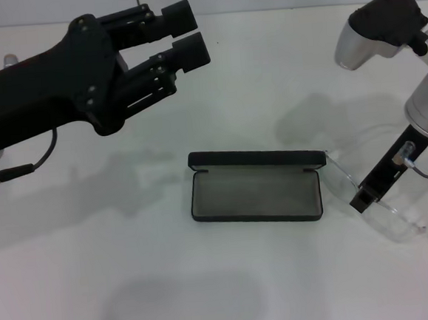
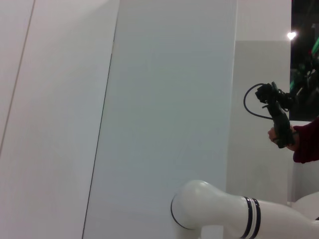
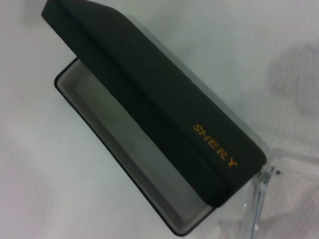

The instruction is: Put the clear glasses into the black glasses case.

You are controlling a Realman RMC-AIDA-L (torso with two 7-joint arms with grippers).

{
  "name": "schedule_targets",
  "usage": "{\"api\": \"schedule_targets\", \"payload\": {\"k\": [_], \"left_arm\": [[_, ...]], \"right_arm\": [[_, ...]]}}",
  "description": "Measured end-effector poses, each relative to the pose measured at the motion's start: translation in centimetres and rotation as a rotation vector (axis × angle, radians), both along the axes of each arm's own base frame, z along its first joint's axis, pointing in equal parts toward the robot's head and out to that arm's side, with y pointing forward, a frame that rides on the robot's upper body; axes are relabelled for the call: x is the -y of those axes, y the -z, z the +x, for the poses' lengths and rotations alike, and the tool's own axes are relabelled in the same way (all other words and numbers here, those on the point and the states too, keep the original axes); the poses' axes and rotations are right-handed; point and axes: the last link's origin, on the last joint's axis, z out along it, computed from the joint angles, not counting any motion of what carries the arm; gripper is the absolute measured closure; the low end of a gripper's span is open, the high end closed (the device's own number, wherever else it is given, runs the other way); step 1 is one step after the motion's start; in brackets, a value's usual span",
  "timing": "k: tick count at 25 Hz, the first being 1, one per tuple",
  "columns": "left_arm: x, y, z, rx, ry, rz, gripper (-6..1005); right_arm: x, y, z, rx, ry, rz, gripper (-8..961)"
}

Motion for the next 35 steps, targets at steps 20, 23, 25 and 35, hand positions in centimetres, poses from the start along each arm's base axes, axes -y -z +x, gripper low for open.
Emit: {"api": "schedule_targets", "payload": {"k": [20, 23, 25, 35], "left_arm": [[-0.1, -0.3, 0.3, 0.040, -0.024, -0.038, 603], [-0.3, -0.3, 0.9, 0.050, -0.009, -0.049, 604], [-0.5, -0.2, 1.6, 0.053, 0.010, -0.061, 604], [-1.1, 0.4, 3.7, 0.049, 0.081, -0.093, 816]], "right_arm": [[4.1, -14.8, -0.1, -0.553, -0.309, 0.290, 846], [6.5, -16.6, -1.1, -0.775, -0.515, 0.267, 851], [8.2, -17.1, -1.4, -0.914, -0.641, 0.232, 851], [8.7, -13.5, -0.9, -1.143, -0.805, 0.083, 852]]}}
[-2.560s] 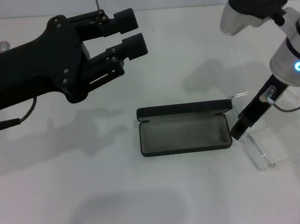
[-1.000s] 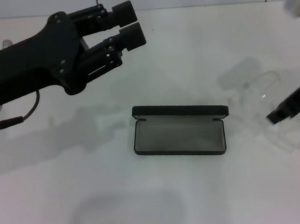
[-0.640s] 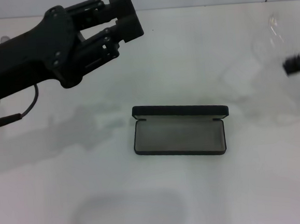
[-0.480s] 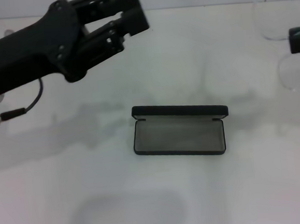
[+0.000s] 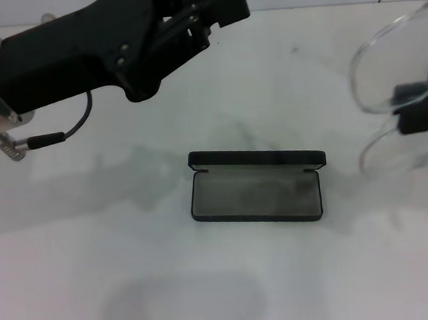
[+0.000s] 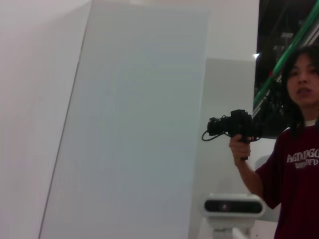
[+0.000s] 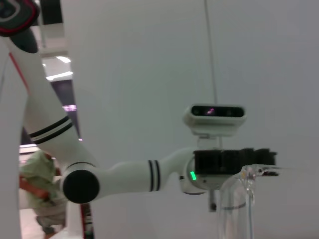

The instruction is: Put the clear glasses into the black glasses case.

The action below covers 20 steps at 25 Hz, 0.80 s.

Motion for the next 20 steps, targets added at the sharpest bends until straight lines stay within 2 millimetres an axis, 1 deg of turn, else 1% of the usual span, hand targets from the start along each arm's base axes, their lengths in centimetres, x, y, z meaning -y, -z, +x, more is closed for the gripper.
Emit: {"api": "schedule_targets", "payload": {"k": [6, 13, 16, 20], "left_arm": [[0.1, 0.3, 0.5, 0.013, 0.017, -0.009, 902], [0.0, 0.7, 0.8, -0.007, 0.028, -0.030, 902], [-0.1, 0.8, 0.7, -0.008, 0.020, -0.037, 902], [0.0, 1.1, 0.5, -0.019, 0.014, -0.054, 901]], "right_arm": [[-1.0, 2.4, -1.1, 0.008, -0.061, -0.104, 853], [-1.5, 4.9, -2.8, 0.060, -0.115, -0.185, 853], [-1.6, 5.6, -3.4, 0.072, -0.136, -0.196, 853], [-1.6, 5.7, -3.7, 0.061, -0.153, -0.192, 853]]}}
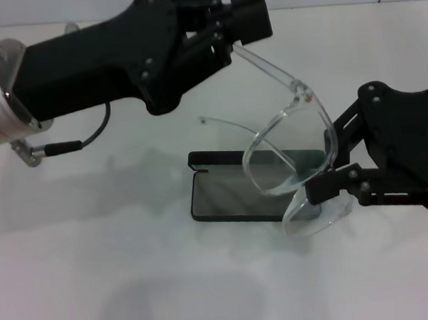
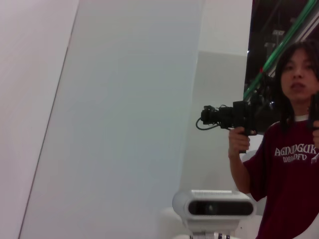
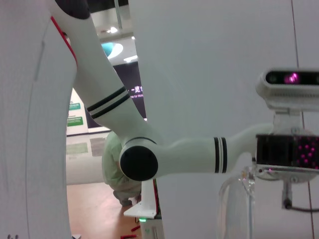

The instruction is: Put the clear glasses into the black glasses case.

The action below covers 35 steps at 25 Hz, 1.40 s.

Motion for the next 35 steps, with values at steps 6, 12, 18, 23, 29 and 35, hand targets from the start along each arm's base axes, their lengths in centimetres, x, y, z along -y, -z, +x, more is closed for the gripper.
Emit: {"api": "schedule_targets", "payload": {"k": [6, 12, 18, 23, 29, 35], "left_arm": [[0.1, 0.4, -0.2, -0.020, -0.001, -0.015, 901], [0.3, 1.0, -0.3, -0.031, -0.002, -0.042, 902], [0.5, 1.3, -0.2, -0.039, 0.005, -0.058, 902], [0.7, 1.6, -0.1, -0.048, 0.016, -0.074, 901], [1.2, 1.7, -0.1, -0.065, 0.055, -0.093, 901], [1.3, 1.6, -0.2, -0.061, 0.050, -0.092, 902]], "right_arm": [[-0.1, -0.6, -0.3, -0.036, -0.007, 0.019, 853], [-0.3, -0.8, -0.5, -0.055, -0.018, 0.040, 853], [-0.3, -0.8, -0.4, -0.059, -0.020, 0.042, 852], [-0.3, -0.8, -0.3, -0.060, -0.014, 0.044, 852], [-0.4, -0.7, -0.2, -0.061, -0.005, 0.050, 852], [-0.3, -0.5, -0.2, -0.059, -0.002, 0.042, 852]]}}
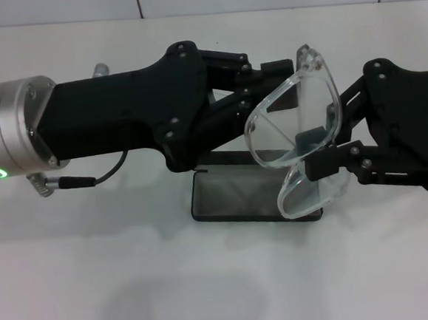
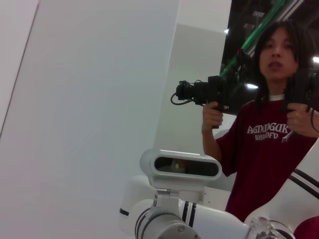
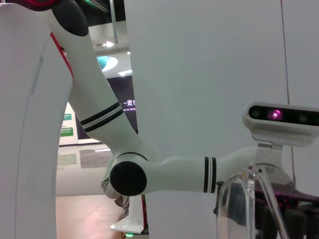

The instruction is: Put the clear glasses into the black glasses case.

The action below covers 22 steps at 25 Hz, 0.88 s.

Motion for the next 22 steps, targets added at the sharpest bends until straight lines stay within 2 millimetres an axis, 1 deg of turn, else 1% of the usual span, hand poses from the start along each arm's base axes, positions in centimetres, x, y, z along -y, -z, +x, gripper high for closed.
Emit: {"api": "schedule_targets", "payload": {"k": [6, 10, 22], "left_arm": [[-0.5, -0.7, -0.7, 0.020, -0.046, 0.043, 902], [-0.7, -0.8, -0.9, 0.027, -0.058, 0.046, 902], [-0.8, 0.7, 1.3, 0.014, 0.009, -0.002, 901]], "right_arm": [[0.1, 0.1, 0.1, -0.002, -0.001, -0.014, 852], [0.2, 0.2, 0.1, -0.004, -0.002, -0.018, 855], [-0.8, 1.3, -0.1, -0.041, 0.008, -0.053, 854]]}}
